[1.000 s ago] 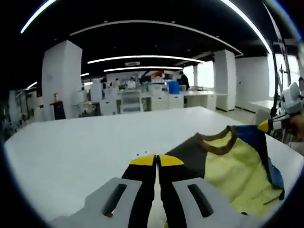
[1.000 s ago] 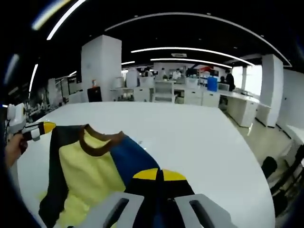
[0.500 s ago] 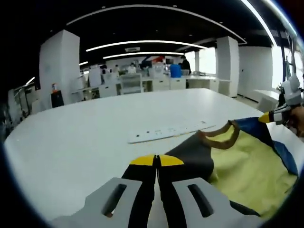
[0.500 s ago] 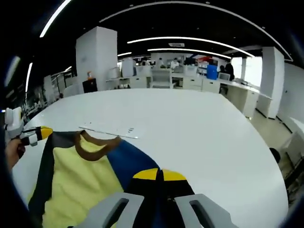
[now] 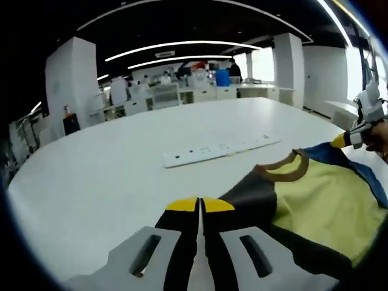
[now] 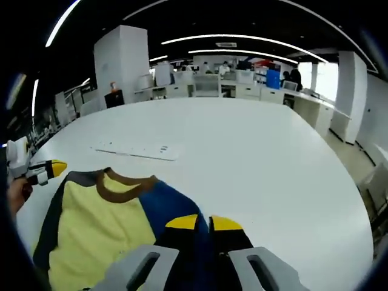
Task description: Fold the garment on the visible template until the final outline fits inside the template.
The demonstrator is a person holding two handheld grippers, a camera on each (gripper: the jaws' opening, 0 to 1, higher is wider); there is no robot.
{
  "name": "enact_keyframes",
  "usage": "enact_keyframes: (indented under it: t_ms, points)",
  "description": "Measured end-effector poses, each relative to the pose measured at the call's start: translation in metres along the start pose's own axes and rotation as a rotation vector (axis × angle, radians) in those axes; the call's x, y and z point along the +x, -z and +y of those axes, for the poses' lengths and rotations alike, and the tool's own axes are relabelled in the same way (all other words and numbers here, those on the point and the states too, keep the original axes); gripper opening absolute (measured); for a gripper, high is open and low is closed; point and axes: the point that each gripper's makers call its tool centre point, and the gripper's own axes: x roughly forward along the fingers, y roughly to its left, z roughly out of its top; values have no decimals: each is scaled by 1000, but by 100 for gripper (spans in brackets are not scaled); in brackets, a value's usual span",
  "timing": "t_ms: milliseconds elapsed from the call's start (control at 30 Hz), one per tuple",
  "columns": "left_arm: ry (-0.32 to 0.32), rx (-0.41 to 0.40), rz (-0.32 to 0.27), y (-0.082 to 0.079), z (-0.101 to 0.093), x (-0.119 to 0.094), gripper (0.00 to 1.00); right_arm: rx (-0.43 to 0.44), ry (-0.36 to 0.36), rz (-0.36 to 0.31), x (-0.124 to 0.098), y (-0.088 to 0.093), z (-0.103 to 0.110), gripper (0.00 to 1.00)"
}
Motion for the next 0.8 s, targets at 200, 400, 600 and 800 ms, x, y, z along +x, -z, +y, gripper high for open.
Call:
enact_keyframes:
  t_ms: [200, 400, 600, 800]
  points:
    - [13, -3, 3, -4, 1, -15, 17, -27, -60, 11, -13, -2, 8, 34]
    - [46, 38, 4, -9, -4, -34, 30, -39, -137, 21, -33, -2, 23, 51]
    - [107, 52, -2, -11, -15, -57, 44, -72, -227, 24, -58, 1, 45, 67]
    - [164, 77, -15, -12, -25, -79, 54, -107, -289, 36, -81, 9, 60, 79]
